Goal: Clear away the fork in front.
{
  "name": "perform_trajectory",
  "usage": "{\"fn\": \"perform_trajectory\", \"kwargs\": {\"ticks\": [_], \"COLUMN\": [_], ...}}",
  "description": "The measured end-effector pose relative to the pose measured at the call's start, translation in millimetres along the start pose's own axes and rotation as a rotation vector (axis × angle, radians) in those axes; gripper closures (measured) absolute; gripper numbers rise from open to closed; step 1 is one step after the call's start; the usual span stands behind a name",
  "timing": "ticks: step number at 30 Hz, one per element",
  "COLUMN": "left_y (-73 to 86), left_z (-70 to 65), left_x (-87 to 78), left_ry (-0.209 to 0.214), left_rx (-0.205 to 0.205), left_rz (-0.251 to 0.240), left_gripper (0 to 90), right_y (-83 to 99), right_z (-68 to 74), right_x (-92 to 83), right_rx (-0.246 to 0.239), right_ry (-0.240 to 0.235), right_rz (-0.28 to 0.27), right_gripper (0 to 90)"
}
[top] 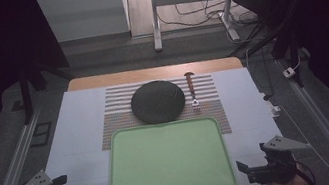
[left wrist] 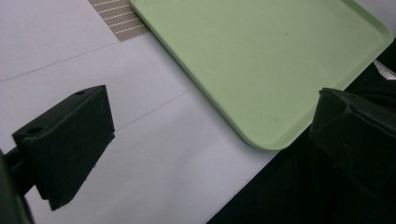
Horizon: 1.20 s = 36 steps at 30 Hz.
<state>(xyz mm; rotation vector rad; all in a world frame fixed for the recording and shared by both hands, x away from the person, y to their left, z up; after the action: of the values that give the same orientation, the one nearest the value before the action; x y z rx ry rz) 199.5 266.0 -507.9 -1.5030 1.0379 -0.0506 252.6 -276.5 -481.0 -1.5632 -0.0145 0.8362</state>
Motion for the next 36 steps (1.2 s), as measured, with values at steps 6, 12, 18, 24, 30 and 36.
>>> {"fn": "perform_trajectory", "kwargs": {"ticks": [6, 12, 18, 24, 30, 36], "left_y": [0.3, 0.8, 0.8, 0.9, 0.8, 0.9], "left_z": [0.3, 0.2, 0.1, 0.0, 0.2, 0.1], "left_x": [-0.1, -0.5, -0.2, -0.1, -0.1, -0.2], "left_ry": [0.005, 0.001, 0.0, -0.003, -0.006, -0.008], "left_rx": [0.0, -0.002, -0.001, 0.0, -0.001, -0.005], "left_rz": [0.005, 0.004, 0.009, 0.01, 0.011, 0.01], "left_gripper": [0.0, 0.0, 0.0, 0.0, 0.0, 0.0], "right_y": [0.0, -0.2, -0.2, -0.3, -0.4, -1.6], "right_z": [0.3, 0.7, 2.2, 3.1, 4.6, 5.8], "right_x": [0.9, 1.5, 2.3, 2.6, 3.3, 3.5], "right_rx": [0.0, -0.002, -0.014, -0.024, -0.036, -0.037], "right_ry": [-0.009, -0.014, -0.016, -0.017, -0.022, -0.03], "right_rz": [0.007, 0.012, 0.016, 0.019, 0.031, 0.026], "right_gripper": [0.0, 0.0, 0.0, 0.0, 0.0, 0.0]}}
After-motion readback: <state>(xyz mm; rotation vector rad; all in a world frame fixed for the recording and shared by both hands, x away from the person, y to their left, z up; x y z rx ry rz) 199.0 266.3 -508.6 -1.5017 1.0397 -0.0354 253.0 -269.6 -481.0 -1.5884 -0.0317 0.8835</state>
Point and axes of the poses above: each handheld gripper's, and its own axes: x roughly forward along the jaws, y roughly out of its underside, z roughly to its left, the point moved 5 cm from there along x, roughly forward along the jaws, and after that the axes turned 9 degrees about -z, right-handed, at the moved point
